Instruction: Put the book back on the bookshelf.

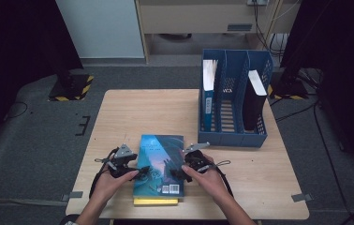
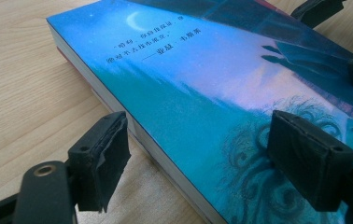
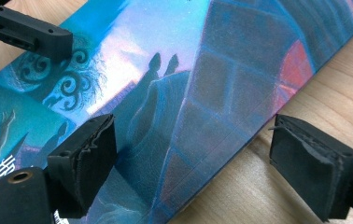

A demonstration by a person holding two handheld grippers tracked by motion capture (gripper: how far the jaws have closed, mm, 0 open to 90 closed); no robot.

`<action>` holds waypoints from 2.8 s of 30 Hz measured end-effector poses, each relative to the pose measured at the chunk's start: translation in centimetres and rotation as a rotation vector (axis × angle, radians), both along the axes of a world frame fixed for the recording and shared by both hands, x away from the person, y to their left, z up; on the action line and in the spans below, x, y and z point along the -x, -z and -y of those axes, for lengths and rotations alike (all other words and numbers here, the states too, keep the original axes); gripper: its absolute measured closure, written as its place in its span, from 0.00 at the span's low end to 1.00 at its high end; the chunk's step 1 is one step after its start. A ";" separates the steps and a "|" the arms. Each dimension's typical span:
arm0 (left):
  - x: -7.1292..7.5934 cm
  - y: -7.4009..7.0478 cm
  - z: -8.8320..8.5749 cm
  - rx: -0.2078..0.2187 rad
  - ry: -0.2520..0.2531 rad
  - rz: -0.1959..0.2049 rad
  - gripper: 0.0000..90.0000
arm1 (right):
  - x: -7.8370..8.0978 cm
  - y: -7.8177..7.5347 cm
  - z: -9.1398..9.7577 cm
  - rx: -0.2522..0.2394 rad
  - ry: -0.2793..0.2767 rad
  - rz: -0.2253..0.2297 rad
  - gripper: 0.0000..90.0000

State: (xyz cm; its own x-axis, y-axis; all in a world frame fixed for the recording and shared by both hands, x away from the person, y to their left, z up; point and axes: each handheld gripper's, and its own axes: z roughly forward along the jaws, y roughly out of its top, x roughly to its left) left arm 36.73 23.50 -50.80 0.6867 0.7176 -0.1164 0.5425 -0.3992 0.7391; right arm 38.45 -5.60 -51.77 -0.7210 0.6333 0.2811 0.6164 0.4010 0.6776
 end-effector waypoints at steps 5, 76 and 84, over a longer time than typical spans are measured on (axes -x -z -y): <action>-0.2 0.1 -0.1 0.008 0.005 -0.009 0.23 | 0.2 0.0 0.1 -0.003 0.001 -0.017 0.18; -2.0 1.0 -2.0 0.077 0.015 -0.151 0.09 | -0.7 0.3 -2.8 -0.137 0.015 -0.025 0.30; -2.5 1.3 -1.7 0.086 0.035 -0.185 0.03 | -0.8 0.3 -2.8 -0.134 0.008 -0.026 0.30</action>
